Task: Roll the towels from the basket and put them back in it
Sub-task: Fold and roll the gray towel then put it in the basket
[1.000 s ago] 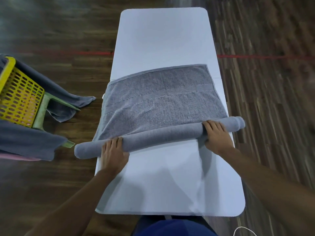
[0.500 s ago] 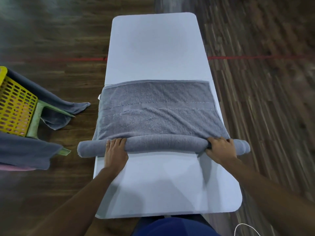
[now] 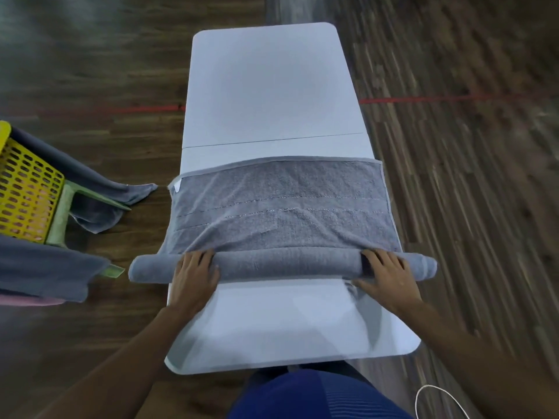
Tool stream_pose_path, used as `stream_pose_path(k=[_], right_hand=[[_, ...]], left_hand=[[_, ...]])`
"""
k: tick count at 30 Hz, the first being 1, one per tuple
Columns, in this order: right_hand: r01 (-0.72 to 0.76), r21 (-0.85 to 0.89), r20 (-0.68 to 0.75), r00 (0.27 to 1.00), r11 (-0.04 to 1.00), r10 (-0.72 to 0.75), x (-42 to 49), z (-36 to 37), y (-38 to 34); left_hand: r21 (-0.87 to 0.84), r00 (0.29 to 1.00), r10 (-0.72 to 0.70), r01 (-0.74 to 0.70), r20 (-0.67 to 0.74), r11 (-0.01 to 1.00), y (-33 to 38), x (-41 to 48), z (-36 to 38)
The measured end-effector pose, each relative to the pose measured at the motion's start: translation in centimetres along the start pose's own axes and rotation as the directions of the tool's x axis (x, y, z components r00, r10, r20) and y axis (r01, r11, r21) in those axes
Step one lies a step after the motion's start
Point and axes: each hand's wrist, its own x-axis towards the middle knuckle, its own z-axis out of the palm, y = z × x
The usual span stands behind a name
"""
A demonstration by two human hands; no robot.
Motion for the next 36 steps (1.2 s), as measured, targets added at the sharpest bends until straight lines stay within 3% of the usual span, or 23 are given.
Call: stream_pose_path(k=[4,7,12,15,17,20,22,24,32,34,36], right_hand=[[-0.015,0.032,0.009,1.0,0.999,0.014,0.2,0.5,-0.2],[-0.016,0.016,0.002,1.0,1.0,0.016,1.2,-0.1,-0.3],[-0.098,-0.014,0.078,0.992,0.995,0.099,2.5,-0.6,0.5],[-0.123,-0.013,-0.088,0.989,0.992,0.122,3.0,-1.0,0.0],[-0.047,0.003,-0.19,0.981,0.999,0.047,3.1,-1.1,-0.7],[0.087,0.034,-0.154,0.985,0.996,-0.081,3.1,-0.4,-1.5],[0.102,0.006,-0.081,0.992,0.995,-0.101,3.4,0.2,-1.4],[0.084,0.001,-0.036,0.996,0.996,-0.084,3.9,0.4,-1.1],[-0.011,-0.058,0.306,0.952,0.998,0.029,7.5,-3.0,-0.7],[-0.054,-0.081,0.238,0.969,0.995,0.072,7.8,-2.8,-0.3],[-0.046,-0.083,0.061,0.997,0.995,0.051,7.8,-2.2,-0.4]], left_hand=[[0.09,0.988,0.07,-0.083,0.136,0.992,-1.1,-1.0,0.1],[0.021,0.99,0.026,-0.029,0.139,0.999,-0.8,-0.9,-0.6],[-0.153,0.958,-0.062,0.109,0.28,0.982,-0.3,0.1,-2.1],[-0.016,0.993,-0.111,0.111,0.038,0.994,-0.5,0.4,-1.0],[0.047,0.989,-0.12,0.124,-0.09,0.991,-0.1,0.5,-0.4],[0.028,0.995,-0.079,0.081,-0.057,0.996,0.6,0.0,0.0],[0.08,0.997,-0.061,0.057,0.054,0.995,0.3,-0.5,0.6],[0.118,0.988,-0.077,0.061,0.134,0.991,0.2,-0.5,0.7],[-0.01,0.982,-0.127,0.13,0.142,0.991,-0.5,2.3,-0.9],[-0.041,0.988,-0.146,0.148,0.05,0.988,-0.9,2.8,-0.9],[-0.009,0.988,-0.132,0.131,-0.08,0.991,-0.6,3.1,-0.6]])
